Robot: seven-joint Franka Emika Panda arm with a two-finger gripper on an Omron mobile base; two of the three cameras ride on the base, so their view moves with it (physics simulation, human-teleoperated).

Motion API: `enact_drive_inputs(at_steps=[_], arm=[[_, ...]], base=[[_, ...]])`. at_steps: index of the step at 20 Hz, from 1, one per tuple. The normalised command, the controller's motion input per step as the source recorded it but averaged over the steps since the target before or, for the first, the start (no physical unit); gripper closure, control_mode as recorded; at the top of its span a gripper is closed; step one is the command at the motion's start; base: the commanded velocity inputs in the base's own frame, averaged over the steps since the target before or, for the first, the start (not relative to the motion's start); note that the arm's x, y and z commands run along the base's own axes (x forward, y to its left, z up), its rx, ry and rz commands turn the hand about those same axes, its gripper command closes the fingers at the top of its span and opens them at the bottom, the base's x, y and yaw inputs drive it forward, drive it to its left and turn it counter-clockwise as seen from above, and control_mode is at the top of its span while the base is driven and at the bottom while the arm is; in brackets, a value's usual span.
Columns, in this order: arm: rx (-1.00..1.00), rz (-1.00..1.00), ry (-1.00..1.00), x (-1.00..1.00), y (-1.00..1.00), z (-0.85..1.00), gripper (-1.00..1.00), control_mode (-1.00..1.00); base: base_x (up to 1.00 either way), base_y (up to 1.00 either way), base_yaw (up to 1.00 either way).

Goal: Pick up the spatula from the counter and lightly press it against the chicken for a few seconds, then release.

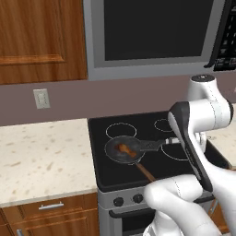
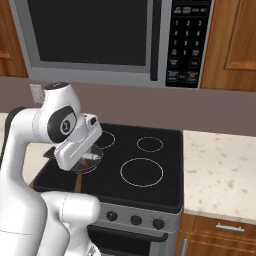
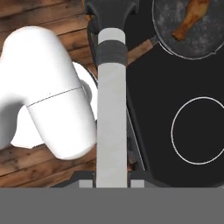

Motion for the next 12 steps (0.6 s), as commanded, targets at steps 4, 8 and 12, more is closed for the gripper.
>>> enact_drive_inputs(at_steps=[4, 8, 12], arm=[[0.00, 0.00, 0.00, 0.27, 0.00, -0.19, 1.00, -1.00], [0.00, 0.00, 0.00, 0.27, 0.00, -0.08, 1.00, -1.00], [0.00, 0.00, 0.00, 0.26, 0.00, -0.14, 1.00, -1.00]], base=[[0.00, 0.00, 0.00], [0.00, 0.00, 0.00], [0.00, 0.00, 0.00]])
